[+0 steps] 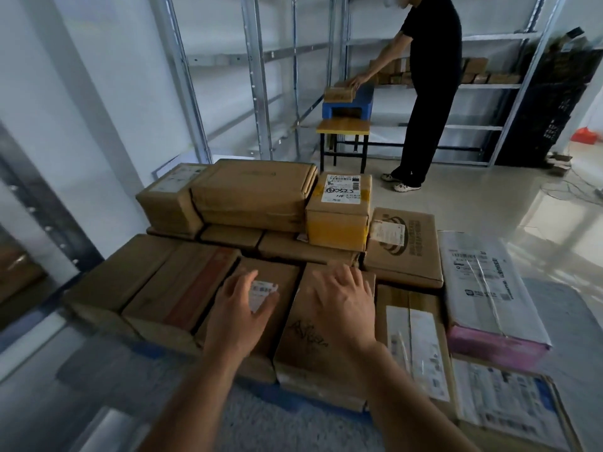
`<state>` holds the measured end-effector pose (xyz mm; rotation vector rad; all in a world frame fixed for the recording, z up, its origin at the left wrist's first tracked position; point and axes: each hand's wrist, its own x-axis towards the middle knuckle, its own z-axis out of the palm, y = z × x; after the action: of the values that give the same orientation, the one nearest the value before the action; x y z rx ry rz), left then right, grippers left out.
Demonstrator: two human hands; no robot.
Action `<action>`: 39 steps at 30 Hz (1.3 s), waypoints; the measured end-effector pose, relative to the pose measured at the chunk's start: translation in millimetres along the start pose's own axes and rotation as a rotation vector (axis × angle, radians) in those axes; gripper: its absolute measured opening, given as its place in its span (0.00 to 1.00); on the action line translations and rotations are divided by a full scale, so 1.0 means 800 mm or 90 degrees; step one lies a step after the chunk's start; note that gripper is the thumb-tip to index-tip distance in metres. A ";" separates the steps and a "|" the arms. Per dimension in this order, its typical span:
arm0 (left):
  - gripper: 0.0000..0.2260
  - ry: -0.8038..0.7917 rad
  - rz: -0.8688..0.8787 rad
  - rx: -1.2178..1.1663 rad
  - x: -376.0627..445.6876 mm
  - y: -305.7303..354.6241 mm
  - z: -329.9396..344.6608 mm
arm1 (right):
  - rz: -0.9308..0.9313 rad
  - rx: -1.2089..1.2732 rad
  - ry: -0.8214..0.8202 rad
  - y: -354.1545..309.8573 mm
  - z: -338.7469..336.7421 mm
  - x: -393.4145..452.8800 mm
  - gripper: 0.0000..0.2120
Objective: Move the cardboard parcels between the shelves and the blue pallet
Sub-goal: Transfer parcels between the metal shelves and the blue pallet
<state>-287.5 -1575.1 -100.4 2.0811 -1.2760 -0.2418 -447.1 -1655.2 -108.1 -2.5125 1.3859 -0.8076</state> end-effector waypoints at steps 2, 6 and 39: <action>0.28 0.021 -0.012 0.026 -0.026 -0.013 -0.013 | -0.037 0.009 0.004 -0.021 0.008 -0.012 0.17; 0.28 0.089 -0.060 0.100 -0.067 -0.042 -0.041 | -0.122 0.016 -0.016 -0.063 0.026 -0.032 0.17; 0.36 0.446 -0.447 0.278 -0.559 -0.287 -0.357 | -0.619 0.197 -0.159 -0.557 0.055 -0.378 0.26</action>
<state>-210.9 -1002.5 -110.8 2.5764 -0.1605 0.4767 -224.5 -1163.3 -88.0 -2.8060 -0.1133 -0.6976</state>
